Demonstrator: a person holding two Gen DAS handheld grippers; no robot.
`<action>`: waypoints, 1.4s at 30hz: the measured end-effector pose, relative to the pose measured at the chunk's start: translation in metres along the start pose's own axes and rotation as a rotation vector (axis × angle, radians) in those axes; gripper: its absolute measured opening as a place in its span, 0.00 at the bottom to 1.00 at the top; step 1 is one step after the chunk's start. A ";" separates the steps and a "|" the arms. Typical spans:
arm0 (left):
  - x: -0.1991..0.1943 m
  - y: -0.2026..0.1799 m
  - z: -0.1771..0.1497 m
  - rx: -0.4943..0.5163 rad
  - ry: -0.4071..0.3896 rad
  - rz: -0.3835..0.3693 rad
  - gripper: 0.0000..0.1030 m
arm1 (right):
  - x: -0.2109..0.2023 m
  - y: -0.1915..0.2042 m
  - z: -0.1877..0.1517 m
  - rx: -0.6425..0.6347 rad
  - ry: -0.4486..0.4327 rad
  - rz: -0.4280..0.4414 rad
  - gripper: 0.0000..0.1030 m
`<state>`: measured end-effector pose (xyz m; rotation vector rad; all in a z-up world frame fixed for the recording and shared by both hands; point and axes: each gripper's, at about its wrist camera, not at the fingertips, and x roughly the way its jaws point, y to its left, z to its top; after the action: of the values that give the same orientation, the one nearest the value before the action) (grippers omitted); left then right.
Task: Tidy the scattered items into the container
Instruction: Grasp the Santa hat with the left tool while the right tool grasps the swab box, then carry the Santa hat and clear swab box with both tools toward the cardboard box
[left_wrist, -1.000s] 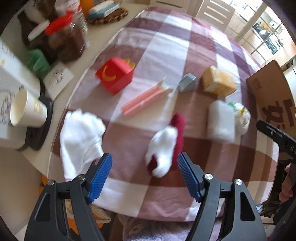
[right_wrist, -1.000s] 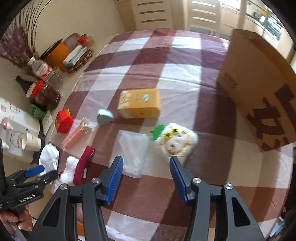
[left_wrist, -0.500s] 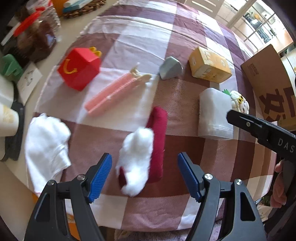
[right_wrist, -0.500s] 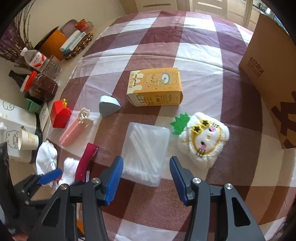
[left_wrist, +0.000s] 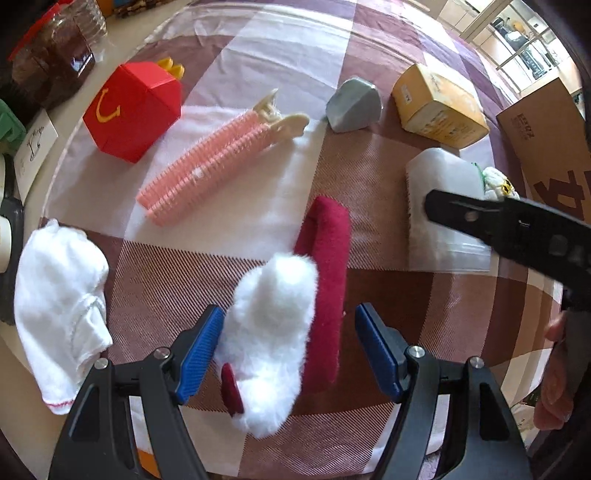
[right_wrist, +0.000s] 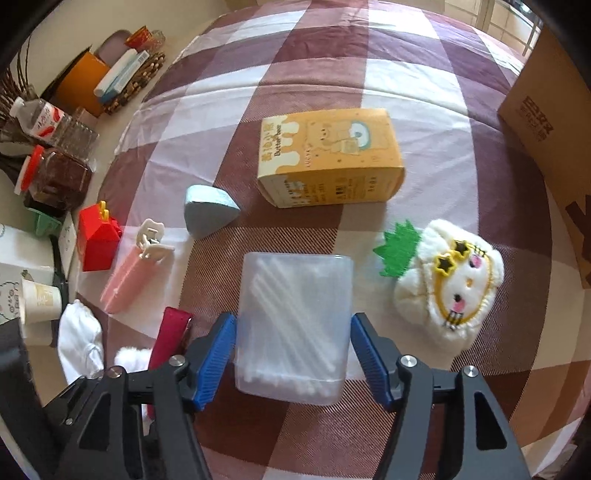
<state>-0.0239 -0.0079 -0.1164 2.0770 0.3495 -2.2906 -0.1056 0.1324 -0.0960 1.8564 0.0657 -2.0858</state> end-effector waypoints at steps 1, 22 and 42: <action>0.000 0.000 0.000 0.003 -0.002 0.004 0.73 | 0.004 0.002 0.000 -0.006 0.002 -0.011 0.66; -0.005 -0.007 -0.002 0.043 -0.040 0.092 0.39 | 0.009 0.015 -0.015 -0.129 -0.010 -0.068 0.64; -0.063 -0.004 0.006 0.072 -0.117 0.082 0.39 | -0.061 0.011 -0.022 -0.123 -0.080 0.034 0.64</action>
<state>-0.0237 -0.0129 -0.0530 1.9372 0.1767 -2.3962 -0.0766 0.1416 -0.0382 1.6893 0.1389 -2.0818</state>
